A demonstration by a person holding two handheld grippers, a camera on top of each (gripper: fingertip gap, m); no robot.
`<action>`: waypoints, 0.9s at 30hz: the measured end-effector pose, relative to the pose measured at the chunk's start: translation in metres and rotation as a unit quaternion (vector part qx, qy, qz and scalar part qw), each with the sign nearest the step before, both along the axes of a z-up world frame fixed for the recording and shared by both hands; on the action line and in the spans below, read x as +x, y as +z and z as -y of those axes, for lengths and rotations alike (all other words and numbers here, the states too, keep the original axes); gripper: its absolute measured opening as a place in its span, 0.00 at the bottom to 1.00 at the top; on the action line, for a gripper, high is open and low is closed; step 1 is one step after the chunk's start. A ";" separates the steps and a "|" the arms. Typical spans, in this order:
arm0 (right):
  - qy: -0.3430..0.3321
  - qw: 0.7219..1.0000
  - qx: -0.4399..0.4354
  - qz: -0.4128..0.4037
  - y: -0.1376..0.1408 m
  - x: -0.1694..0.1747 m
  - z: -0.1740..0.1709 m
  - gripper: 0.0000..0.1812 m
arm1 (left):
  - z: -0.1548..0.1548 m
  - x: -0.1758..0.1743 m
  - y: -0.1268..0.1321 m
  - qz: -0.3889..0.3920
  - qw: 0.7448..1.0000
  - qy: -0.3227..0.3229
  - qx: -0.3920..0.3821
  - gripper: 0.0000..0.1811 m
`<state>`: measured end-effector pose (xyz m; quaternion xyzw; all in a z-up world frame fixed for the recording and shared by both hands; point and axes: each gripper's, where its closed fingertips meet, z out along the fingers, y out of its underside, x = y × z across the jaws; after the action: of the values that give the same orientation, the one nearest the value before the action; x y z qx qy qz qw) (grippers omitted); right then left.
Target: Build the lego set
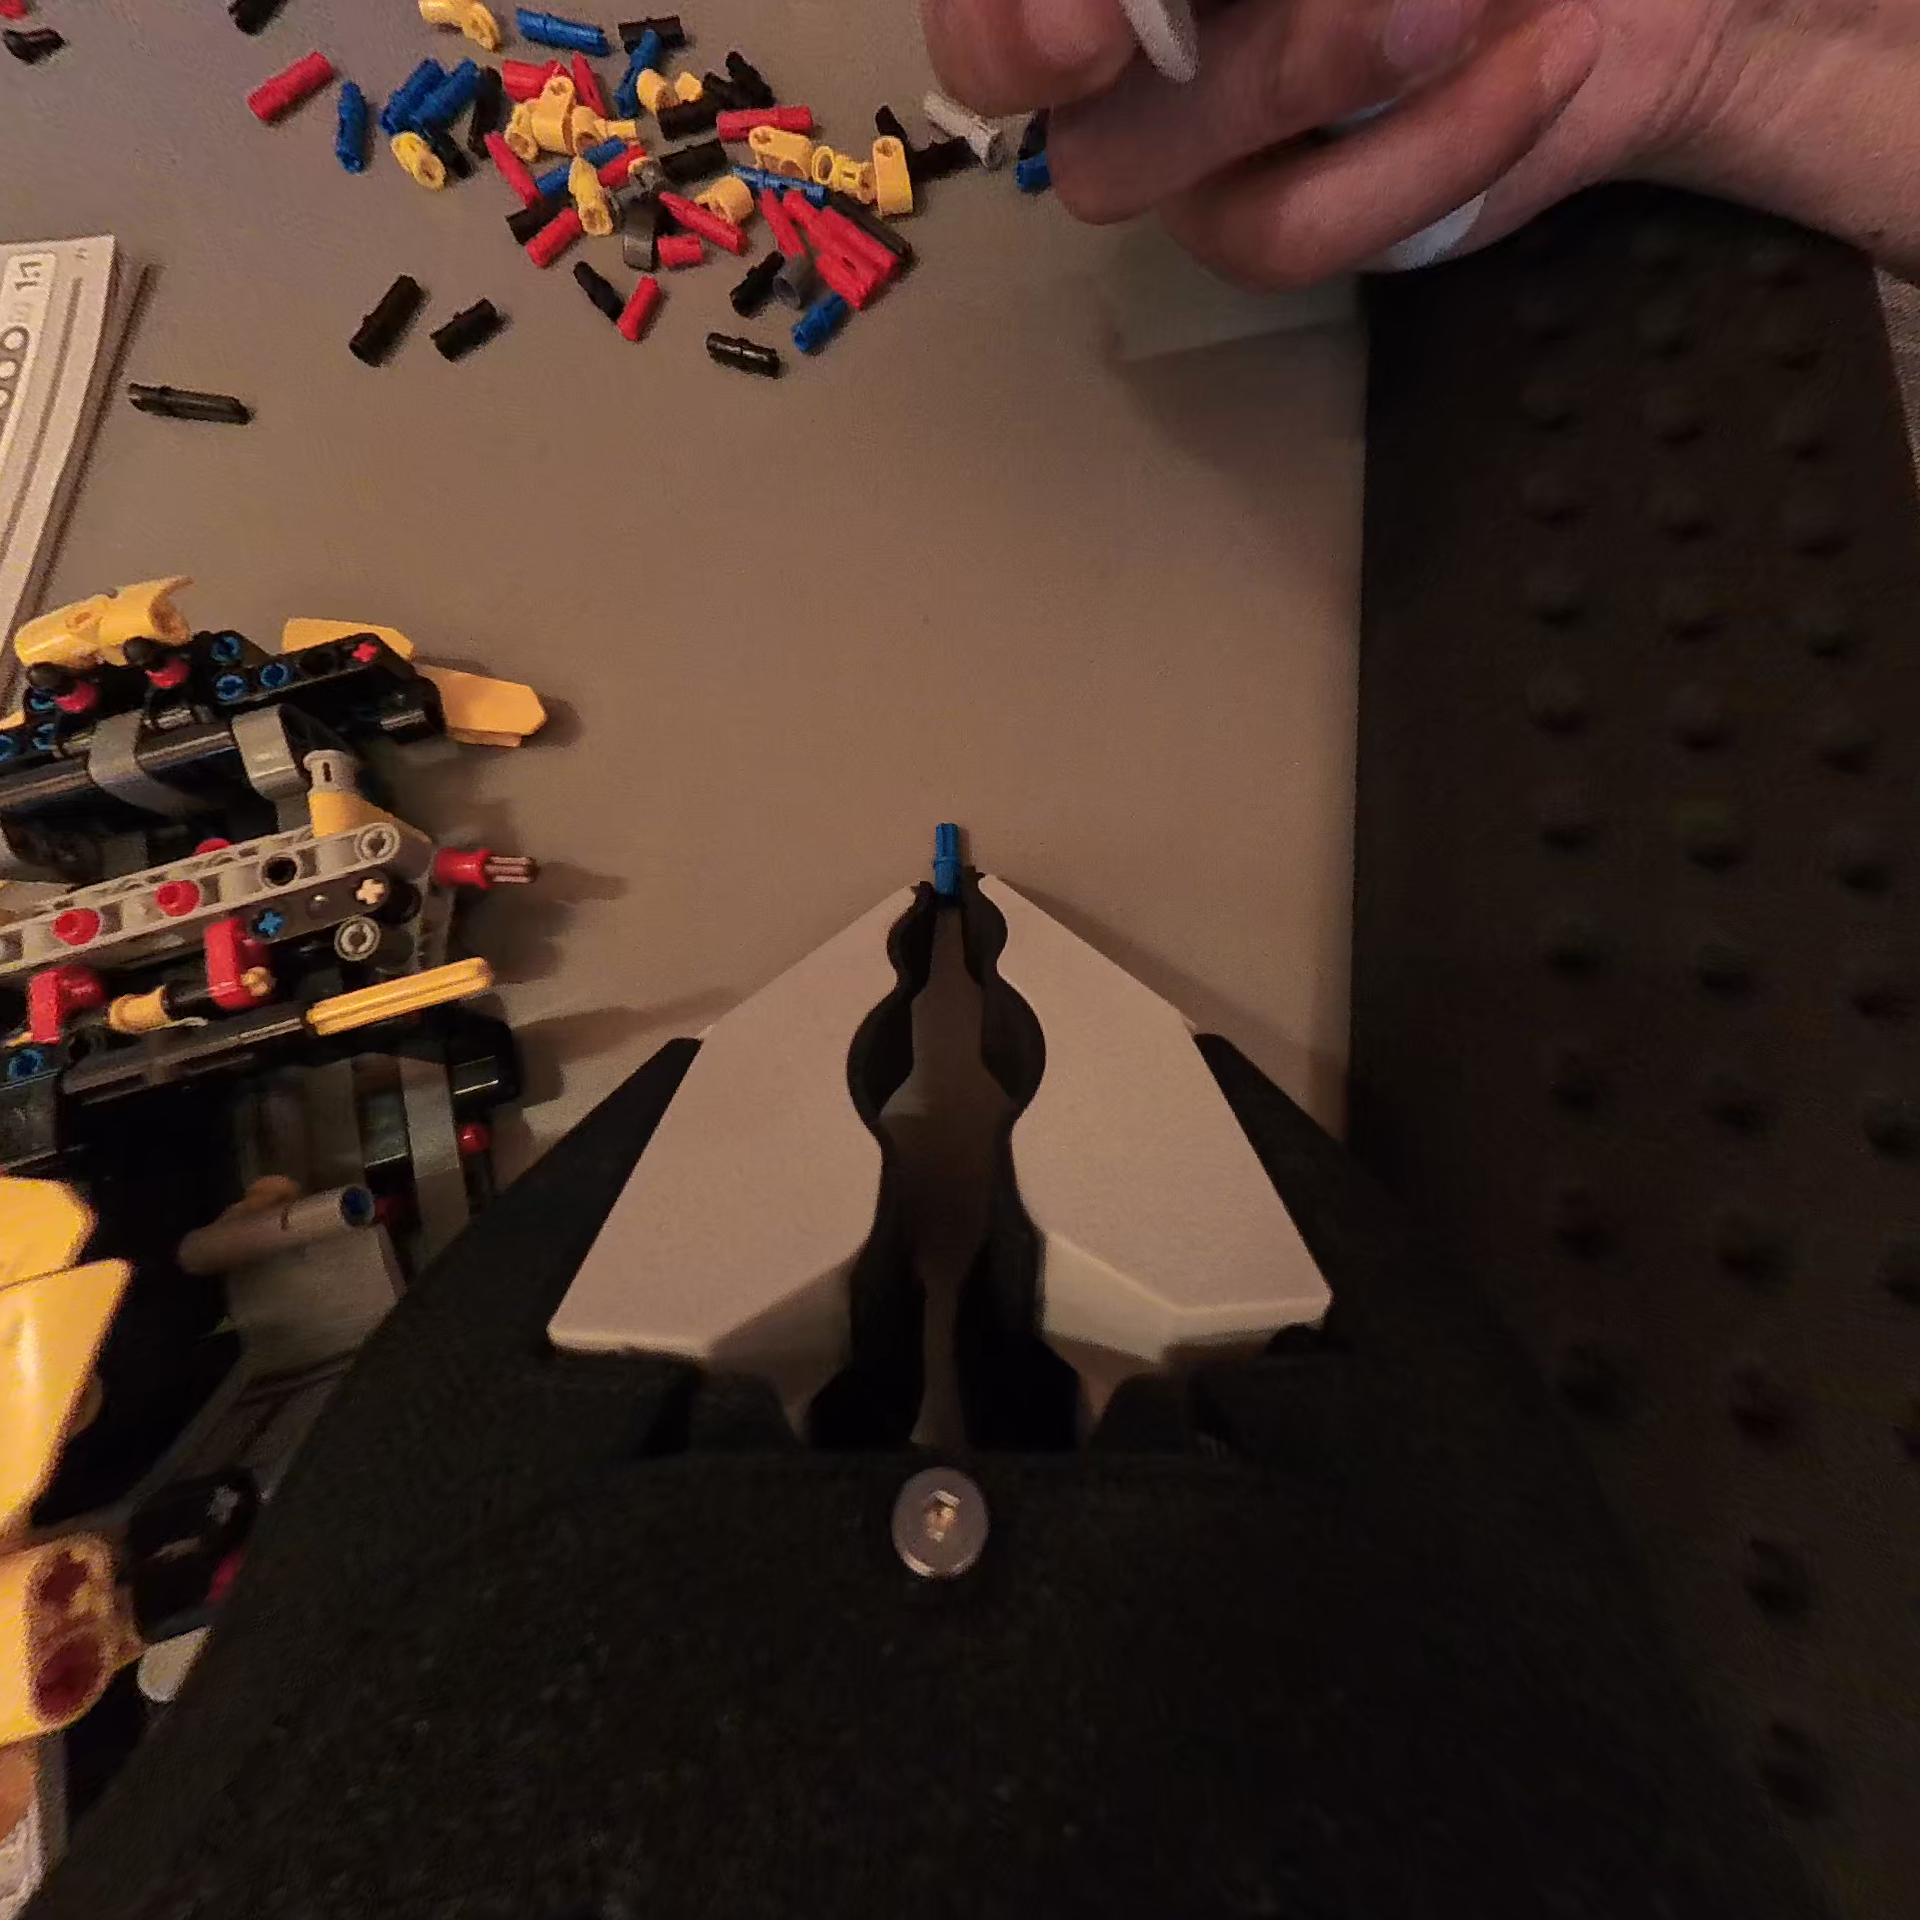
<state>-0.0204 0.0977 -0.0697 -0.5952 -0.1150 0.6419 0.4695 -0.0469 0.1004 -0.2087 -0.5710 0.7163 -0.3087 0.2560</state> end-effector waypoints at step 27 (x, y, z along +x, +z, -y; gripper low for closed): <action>0.193 0.970 0.030 0.148 0.000 -0.130 -0.014 0.03 | -0.003 -0.119 0.141 0.031 0.996 -0.087 -0.010 0.02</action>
<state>-0.1506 0.1121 -0.0694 -0.6358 -0.3147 0.6217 0.3320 -0.1655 0.1030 -0.0680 -0.4992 0.7521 -0.3539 0.2445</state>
